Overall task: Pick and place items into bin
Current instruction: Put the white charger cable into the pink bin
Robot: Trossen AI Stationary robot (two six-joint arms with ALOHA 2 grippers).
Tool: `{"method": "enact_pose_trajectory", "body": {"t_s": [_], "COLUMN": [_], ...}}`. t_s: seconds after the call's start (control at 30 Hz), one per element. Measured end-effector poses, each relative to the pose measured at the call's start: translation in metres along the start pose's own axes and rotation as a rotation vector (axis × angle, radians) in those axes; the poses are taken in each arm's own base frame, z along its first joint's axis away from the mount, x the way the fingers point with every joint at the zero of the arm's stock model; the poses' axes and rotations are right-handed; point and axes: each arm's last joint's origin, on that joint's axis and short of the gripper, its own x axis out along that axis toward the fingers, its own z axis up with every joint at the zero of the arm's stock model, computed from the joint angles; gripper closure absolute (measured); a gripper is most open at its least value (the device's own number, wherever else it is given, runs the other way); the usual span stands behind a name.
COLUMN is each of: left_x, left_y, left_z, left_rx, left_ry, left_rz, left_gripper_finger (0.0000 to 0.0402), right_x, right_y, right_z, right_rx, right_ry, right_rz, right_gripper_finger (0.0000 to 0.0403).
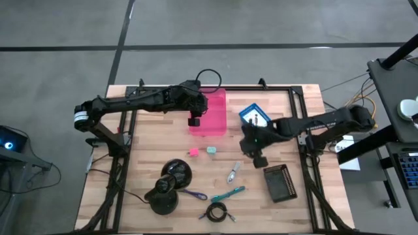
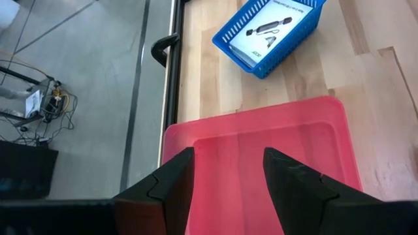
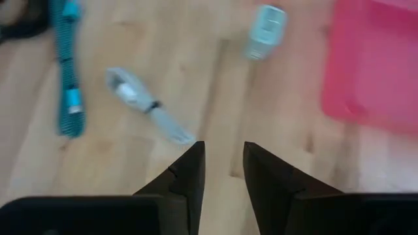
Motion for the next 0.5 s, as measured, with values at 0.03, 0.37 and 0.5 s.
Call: {"method": "enact_pose_trajectory", "body": {"t_s": [0.03, 0.37, 0.5], "left_x": [0.0, 0.001, 0.001], "left_y": [0.0, -0.001, -0.001], "left_z": [0.0, -0.001, -0.001], "left_rx": [0.0, 0.002, 0.001], "left_ry": [0.0, 0.004, 0.003], "left_rz": [0.0, -0.002, -0.001], "left_gripper_finger": [0.0234, 0.0234, 0.0234], "right_x": [0.0, 0.005, 0.019], "right_y": [0.006, 0.04, 0.043], "right_z": [0.001, 0.01, 0.01], "right_rx": [-0.028, -0.278, -0.335], "right_ry": [-0.001, -0.084, -0.053], "right_rz": [0.014, 0.06, 0.068], "right_gripper_finger": [0.0309, 0.0265, 0.0231]}}
